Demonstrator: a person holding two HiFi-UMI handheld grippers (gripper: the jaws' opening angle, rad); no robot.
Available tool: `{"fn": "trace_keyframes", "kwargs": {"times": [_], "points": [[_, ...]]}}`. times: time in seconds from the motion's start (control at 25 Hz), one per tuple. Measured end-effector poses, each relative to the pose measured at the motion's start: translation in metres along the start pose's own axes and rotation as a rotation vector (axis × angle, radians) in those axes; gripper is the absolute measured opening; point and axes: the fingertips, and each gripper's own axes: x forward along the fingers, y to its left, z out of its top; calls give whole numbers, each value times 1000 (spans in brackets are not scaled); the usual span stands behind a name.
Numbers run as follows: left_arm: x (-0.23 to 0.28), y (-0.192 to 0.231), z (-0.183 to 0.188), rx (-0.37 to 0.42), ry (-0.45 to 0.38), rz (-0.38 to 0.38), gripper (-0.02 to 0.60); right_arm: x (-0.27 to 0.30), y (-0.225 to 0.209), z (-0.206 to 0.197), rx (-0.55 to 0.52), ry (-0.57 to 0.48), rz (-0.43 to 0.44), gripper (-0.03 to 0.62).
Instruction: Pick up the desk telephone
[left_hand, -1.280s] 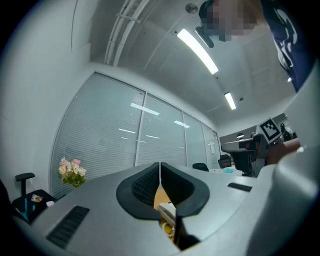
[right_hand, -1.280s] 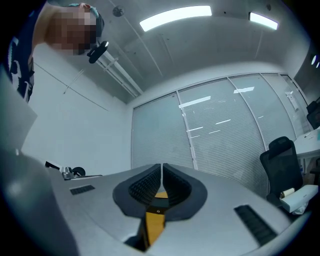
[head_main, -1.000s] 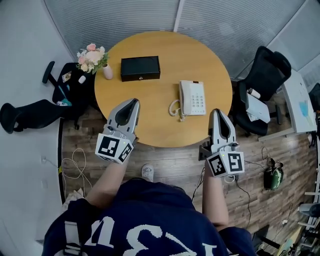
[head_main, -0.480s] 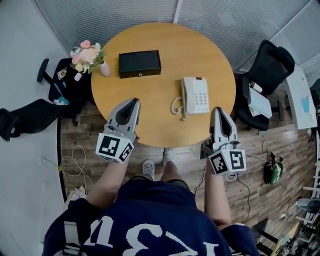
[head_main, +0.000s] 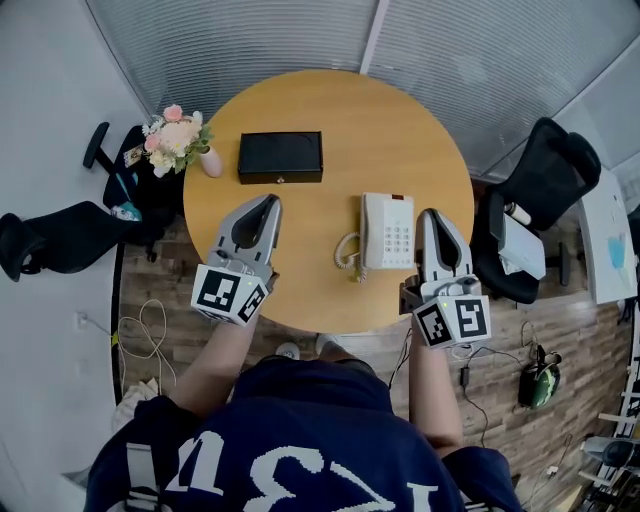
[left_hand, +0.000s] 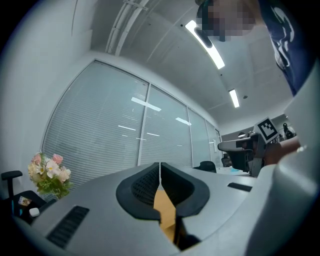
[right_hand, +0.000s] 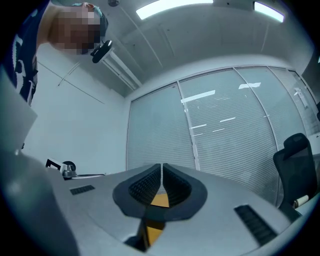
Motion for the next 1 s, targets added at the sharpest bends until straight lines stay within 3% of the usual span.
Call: {"fn": "trace_keyframes", "kwargs": {"times": [0.24, 0.4, 0.52, 0.72, 1.0], "points": [[39, 0, -8, 17, 7, 56, 21, 39, -44, 1, 17, -15, 58, 34], [56, 1, -14, 15, 19, 109, 21, 62, -54, 2, -82, -6, 121, 34], [63, -1, -17, 24, 30, 123, 21, 73, -57, 3, -95, -13, 146, 34], [74, 1, -19, 20, 39, 114, 21, 79, -61, 1, -107, -12, 131, 34], [91, 0, -32, -17, 68, 45, 21, 78, -69, -10, -105, 13, 63, 34]]}}
